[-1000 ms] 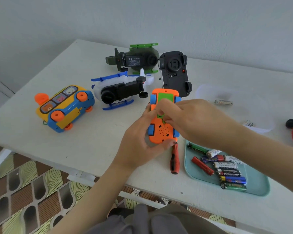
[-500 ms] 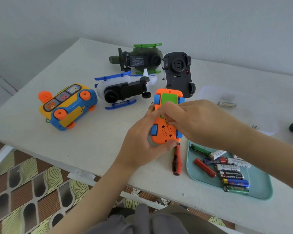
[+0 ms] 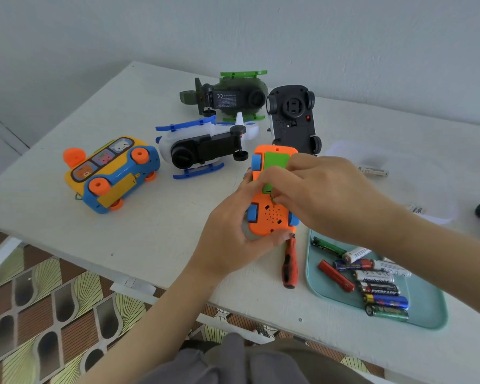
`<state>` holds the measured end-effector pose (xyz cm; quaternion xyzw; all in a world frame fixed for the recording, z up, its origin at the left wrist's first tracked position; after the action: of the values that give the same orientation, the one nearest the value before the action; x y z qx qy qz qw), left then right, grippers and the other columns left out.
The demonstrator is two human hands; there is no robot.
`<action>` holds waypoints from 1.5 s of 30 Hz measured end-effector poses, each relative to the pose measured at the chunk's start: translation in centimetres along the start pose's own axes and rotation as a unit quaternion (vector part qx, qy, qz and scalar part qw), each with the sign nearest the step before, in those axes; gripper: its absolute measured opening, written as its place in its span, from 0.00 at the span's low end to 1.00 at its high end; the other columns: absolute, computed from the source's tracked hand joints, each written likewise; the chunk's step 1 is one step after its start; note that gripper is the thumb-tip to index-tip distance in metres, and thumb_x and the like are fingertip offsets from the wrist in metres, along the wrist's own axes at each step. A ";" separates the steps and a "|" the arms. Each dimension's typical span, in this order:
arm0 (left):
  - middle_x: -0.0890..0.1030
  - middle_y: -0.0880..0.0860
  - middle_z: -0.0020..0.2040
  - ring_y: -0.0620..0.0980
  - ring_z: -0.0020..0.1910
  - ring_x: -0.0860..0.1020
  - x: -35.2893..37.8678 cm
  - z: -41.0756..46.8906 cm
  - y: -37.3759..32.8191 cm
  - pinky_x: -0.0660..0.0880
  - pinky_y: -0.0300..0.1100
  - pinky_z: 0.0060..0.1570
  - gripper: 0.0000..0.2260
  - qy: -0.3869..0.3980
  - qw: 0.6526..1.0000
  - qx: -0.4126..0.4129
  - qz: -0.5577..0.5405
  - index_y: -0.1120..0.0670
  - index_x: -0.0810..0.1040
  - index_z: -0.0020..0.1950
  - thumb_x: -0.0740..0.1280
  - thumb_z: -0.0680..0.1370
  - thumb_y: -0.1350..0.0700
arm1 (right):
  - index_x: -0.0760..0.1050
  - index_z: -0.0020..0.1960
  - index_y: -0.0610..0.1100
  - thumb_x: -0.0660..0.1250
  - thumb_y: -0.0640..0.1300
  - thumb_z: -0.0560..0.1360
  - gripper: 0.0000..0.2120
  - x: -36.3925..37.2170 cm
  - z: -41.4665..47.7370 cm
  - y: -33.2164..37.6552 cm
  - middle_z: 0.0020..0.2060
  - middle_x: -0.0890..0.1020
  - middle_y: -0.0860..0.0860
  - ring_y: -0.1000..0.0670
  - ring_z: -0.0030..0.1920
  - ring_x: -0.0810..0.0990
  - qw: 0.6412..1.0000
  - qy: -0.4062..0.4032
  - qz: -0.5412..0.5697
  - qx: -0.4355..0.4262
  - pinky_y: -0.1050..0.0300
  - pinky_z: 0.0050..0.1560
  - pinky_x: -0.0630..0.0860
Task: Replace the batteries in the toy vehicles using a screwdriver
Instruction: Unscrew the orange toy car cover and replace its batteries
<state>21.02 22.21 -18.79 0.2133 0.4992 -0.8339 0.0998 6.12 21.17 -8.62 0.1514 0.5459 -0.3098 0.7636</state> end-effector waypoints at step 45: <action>0.67 0.45 0.71 0.50 0.72 0.69 -0.2 0.0 -0.3 0.69 0.32 0.64 0.37 -0.007 1.000 0.015 -0.012 0.43 0.60 0.74 0.70 0.70 0.36 | 0.72 0.55 0.46 0.72 0.35 0.69 0.18 1.1 -1.4 0.1 0.33 0.82 0.59 0.61 0.37 0.76 0.911 -0.059 0.297 0.279 0.72 0.41 0.70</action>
<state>21.12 22.37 -18.46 0.2030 0.4886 -0.8437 0.0903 5.39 21.68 -10.18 0.4950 0.3213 -0.2165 0.7777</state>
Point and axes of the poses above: each hand's wrist, its own z-axis towards the middle knuckle, its own x-axis out of the palm, y = z × x, the point moved 2 cm from there along z, towards the middle knuckle
